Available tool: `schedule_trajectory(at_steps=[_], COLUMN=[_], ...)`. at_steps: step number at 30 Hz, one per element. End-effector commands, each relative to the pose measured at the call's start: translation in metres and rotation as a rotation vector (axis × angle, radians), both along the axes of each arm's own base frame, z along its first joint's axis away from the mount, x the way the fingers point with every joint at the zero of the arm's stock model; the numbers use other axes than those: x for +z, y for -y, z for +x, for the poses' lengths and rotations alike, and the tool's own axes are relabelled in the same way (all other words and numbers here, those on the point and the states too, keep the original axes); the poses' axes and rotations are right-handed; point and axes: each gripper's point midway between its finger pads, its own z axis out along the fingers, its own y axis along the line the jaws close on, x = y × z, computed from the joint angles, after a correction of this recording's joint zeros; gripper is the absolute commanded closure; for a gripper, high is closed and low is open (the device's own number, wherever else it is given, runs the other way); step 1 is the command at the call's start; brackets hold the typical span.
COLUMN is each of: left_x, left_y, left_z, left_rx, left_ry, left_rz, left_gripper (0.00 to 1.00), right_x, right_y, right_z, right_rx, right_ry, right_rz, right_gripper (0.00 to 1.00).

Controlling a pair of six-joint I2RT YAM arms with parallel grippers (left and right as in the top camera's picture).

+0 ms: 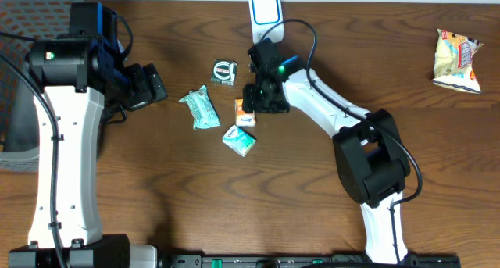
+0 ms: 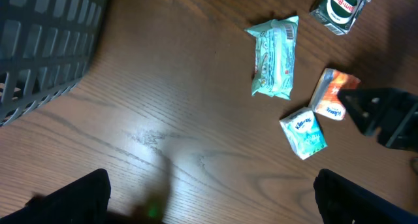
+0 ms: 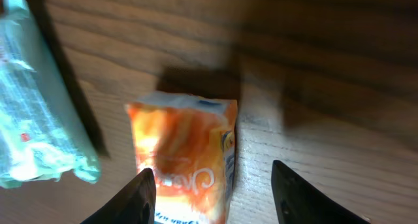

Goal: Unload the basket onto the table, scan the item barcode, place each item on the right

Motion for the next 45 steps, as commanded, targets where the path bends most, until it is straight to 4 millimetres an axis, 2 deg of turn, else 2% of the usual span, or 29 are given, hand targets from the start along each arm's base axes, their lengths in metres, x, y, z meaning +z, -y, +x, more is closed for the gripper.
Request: schedule_trajectory(at_steps=[1, 5, 9, 14, 17, 19, 25, 29, 32, 36, 40, 45], left_x=[-0.002, -0.002, -0.002, -0.002, -0.002, -0.002, -0.002, -0.002, -0.002, -0.002, -0.002, -0.002], left_y=[-0.001, -0.001, -0.001, -0.001, -0.001, -0.001, -0.001, -0.001, -0.001, -0.001, -0.001, -0.001], left_z=[-0.001, -0.001, -0.001, -0.001, -0.001, -0.001, -0.001, -0.001, -0.001, -0.001, -0.001, -0.001], left_rx=[0.014, 0.014, 0.014, 0.014, 0.015, 0.015, 0.014, 0.014, 0.014, 0.015, 0.014, 0.015], left_ry=[-0.010, -0.010, -0.010, -0.010, -0.010, -0.010, -0.010, -0.010, -0.010, -0.010, -0.010, -0.010], left_rz=[-0.001, -0.001, -0.001, -0.001, -0.001, -0.001, -0.001, -0.001, -0.001, -0.001, -0.001, -0.001], left_gripper=[0.02, 0.02, 0.02, 0.02, 0.02, 0.02, 0.02, 0.02, 0.02, 0.02, 0.02, 0.02], right_x=[-0.024, -0.041, -0.045, -0.037, -0.021, -0.002, 0.047, 0.098, 0.123, 0.132, 0.132, 0.122], right_y=[-0.009, -0.005, 0.003, 0.013, 0.017, 0.019, 0.047, 0.049, 0.057, 0.067, 0.067, 0.067], right_z=[-0.022, -0.032, -0.035, -0.035, -0.033, -0.030, -0.032, -0.042, -0.044, -0.042, -0.042, -0.044], right_rx=[0.021, 0.024, 0.015, -0.011, 0.020, 0.092, 0.229, 0.393, 0.421, 0.407, 0.406, 0.412], right_ry=[-0.062, -0.073, -0.098, -0.156, -0.182, -0.167, -0.131, -0.042, 0.009, 0.032, 0.030, 0.014], right_rz=[0.038, 0.030, 0.016, 0.050, 0.142, 0.243, 0.436, 0.757, 0.919, 0.968, 0.969, 0.909], right_gripper=[0.49, 0.49, 0.71, 0.99, 0.99, 0.98, 0.99, 0.99, 0.99, 0.99, 0.99, 0.99])
